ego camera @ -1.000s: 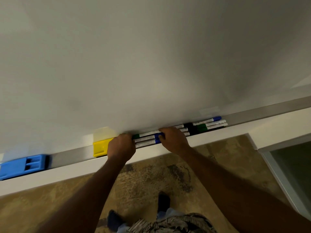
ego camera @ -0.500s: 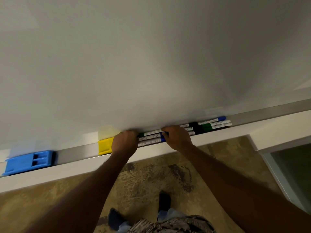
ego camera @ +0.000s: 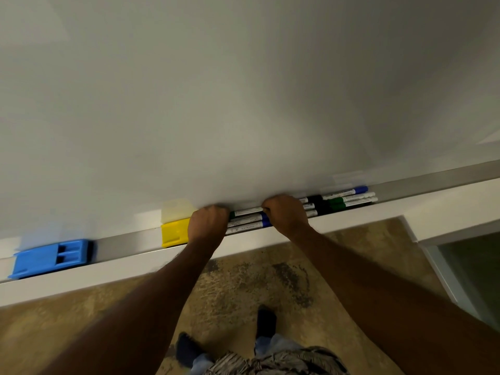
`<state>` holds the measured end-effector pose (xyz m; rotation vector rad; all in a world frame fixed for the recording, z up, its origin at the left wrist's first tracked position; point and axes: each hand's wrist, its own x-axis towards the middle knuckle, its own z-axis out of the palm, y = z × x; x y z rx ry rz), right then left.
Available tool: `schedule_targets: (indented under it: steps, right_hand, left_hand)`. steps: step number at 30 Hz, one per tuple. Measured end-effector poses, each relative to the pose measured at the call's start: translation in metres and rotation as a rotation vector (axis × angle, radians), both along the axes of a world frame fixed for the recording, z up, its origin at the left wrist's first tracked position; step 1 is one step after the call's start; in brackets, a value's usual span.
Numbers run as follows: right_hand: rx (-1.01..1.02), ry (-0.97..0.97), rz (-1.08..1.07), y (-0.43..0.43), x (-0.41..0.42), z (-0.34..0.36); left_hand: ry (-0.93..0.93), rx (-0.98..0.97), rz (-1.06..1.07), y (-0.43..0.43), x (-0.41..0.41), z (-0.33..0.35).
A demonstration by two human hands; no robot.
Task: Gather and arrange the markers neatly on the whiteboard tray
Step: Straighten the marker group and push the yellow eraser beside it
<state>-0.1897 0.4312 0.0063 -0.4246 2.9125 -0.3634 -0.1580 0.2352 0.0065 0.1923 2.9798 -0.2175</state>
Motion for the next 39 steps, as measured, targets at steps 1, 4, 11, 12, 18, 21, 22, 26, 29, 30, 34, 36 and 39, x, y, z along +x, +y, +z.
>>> schedule_targets:
  steps: [1,4,11,12,18,21,22,26,29,30,34,36,39]
  right_hand:
    - [-0.002,0.002,0.004,0.000,0.000,0.000]
    - [-0.017,-0.001,0.007,0.001,0.000,0.000]
    - [-0.084,0.027,-0.123,0.006,0.007,-0.003]
    - [-0.091,0.029,-0.165,0.007,0.009,-0.004]
    - [-0.165,-0.072,-0.334,0.004,0.009,-0.002]
    - [-0.245,-0.161,-0.386,0.000,0.007,-0.003]
    - [-0.305,-0.200,-0.430,-0.001,0.006,-0.005]
    - [-0.641,-0.329,-0.648,-0.004,0.002,-0.008]
    - [-0.745,-0.328,-0.717,-0.006,0.006,-0.010]
    - [-0.736,-0.296,-0.723,-0.007,0.008,-0.011]
    - [-0.747,-0.212,-0.737,-0.009,0.014,-0.011]
    - [-0.761,-0.195,-0.749,-0.010,0.017,-0.011]
    - [-0.821,-0.190,-0.818,-0.012,0.017,-0.009]
  left_hand:
    - [-0.003,0.000,-0.002,0.001,0.000,0.000]
    - [-0.013,-0.004,-0.009,0.000,0.000,0.001]
    - [-0.005,-0.015,-0.038,-0.003,-0.001,-0.001]
    - [-0.004,-0.014,-0.041,-0.003,-0.001,-0.001]
    - [0.010,0.006,-0.041,-0.004,0.000,-0.002]
    - [0.004,0.017,-0.037,-0.003,0.000,-0.002]
    - [0.004,0.020,-0.037,-0.003,0.000,-0.002]
    - [0.000,0.027,-0.038,-0.003,0.001,-0.001]
    - [0.001,0.026,-0.034,-0.004,0.002,-0.001]
    - [0.001,0.025,-0.032,-0.004,0.002,-0.001]
    - [0.004,0.015,-0.044,-0.005,0.002,-0.003]
    - [0.005,0.002,-0.052,-0.006,0.002,-0.004]
    - [0.001,-0.003,-0.058,-0.005,0.002,-0.004]
